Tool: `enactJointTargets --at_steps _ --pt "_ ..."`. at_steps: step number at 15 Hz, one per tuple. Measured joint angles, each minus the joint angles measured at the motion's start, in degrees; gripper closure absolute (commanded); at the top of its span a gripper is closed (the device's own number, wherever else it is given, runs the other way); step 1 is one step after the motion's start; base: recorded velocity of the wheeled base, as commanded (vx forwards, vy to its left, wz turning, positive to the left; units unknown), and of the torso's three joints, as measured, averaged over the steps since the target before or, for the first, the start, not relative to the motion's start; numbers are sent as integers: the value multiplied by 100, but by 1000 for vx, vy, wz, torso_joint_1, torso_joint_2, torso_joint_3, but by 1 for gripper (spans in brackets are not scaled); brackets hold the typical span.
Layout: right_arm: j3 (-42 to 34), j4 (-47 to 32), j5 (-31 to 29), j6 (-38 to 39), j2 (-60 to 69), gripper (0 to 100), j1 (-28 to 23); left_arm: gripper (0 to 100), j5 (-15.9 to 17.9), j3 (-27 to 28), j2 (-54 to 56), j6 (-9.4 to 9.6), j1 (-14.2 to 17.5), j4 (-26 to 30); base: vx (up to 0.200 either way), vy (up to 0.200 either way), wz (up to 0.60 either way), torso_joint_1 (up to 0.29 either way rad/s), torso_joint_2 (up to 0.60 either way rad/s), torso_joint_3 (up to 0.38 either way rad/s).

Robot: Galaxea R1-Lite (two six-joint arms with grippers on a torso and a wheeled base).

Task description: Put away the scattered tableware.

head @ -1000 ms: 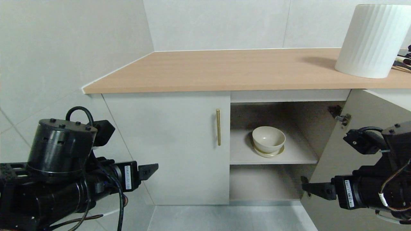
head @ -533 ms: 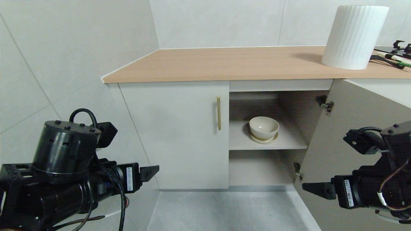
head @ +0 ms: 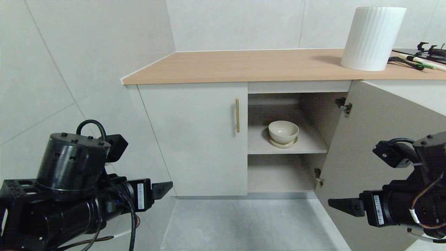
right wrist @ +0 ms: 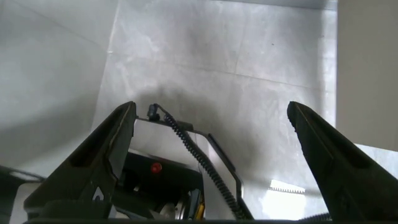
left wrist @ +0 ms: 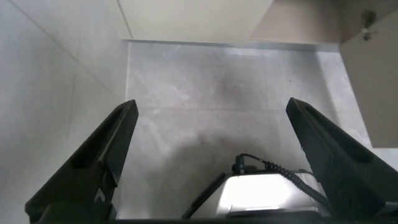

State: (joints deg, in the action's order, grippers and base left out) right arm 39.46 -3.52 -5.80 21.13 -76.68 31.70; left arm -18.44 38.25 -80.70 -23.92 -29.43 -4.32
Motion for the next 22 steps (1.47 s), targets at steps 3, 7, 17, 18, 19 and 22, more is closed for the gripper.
enactJointTargets --at_steps 3,7,17,18,19,22 --pt "-24 -4 -5 -2 44 0 -9 0 -2 -2 -15 2 -4 0 0 0 0 0 0 0" --pt "-27 -39 -2 -11 129 0 -105 0 -7 5 -15 2 -4 -4 0 0 0 0 0 0" --pt "367 -1771 12 -690 937 0 -124 0 -22 6 -17 5 -20 -26 0 -140 0 3 4 4" --pt "455 -2068 11 -701 1023 0 -122 0 -24 6 -22 2 -9 -22 0 -200 0 7 7 12" --pt "533 -2244 12 -731 1086 0 -119 0 -27 6 -24 5 -6 -22 0 -200 0 12 -2 -2" --pt "681 -2688 0 -1026 1346 0 -122 0 -27 0 -35 2 -11 -22 0 -200 0 -1 1 2"
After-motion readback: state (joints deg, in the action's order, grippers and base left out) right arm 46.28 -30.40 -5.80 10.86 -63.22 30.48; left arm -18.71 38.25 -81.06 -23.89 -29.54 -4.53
